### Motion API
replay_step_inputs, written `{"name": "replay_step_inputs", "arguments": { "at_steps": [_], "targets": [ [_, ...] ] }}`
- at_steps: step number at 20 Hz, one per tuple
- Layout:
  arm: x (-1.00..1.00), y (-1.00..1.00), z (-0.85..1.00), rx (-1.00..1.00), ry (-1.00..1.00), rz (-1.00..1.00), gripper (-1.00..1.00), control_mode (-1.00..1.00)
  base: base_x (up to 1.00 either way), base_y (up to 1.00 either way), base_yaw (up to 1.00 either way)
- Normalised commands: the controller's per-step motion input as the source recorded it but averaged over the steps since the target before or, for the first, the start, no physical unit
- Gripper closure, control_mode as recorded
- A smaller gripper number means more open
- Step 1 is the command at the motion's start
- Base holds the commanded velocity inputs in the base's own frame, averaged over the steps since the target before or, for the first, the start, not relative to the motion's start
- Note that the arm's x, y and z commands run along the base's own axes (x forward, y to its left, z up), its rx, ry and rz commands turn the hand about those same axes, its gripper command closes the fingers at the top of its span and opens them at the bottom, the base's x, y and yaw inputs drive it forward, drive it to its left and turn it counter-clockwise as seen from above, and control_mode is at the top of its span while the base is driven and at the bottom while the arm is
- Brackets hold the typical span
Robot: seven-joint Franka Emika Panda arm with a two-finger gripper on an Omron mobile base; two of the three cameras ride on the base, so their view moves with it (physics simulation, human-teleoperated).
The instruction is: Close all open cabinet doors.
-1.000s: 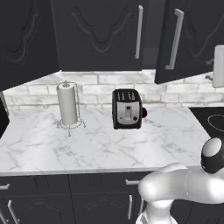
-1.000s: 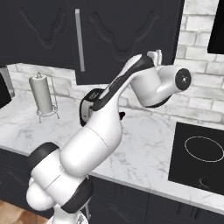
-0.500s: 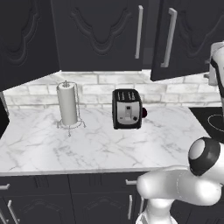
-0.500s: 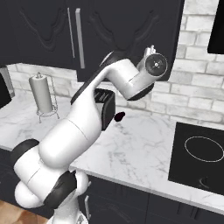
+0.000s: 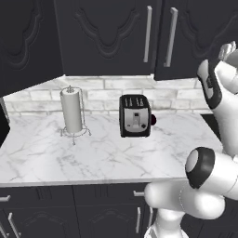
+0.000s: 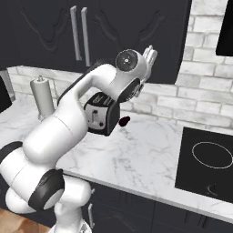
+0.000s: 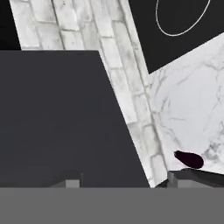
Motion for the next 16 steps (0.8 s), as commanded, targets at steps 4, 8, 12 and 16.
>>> {"name": "replay_step_inputs", "arguments": {
  "at_steps": [4, 8, 12, 16],
  "targets": [
    [0.56, 0.39, -0.17, 0.0, 0.12, -0.33, -1.0, -1.0, 0.0, 0.0, 0.0],
    [0.45, 0.3, -0.12, -0.01, 0.25, -0.36, -1.0, -1.0, 0.0, 0.0, 0.0],
    [0.31, 0.2, -0.11, 0.0, 0.2, -0.3, -1.0, -1.0, 0.0, 0.0, 0.0],
    [-0.14, 0.0, -0.07, 0.03, 0.11, -0.13, -1.0, -1.0, 0.0, 0.0, 0.0]
  ]
}}
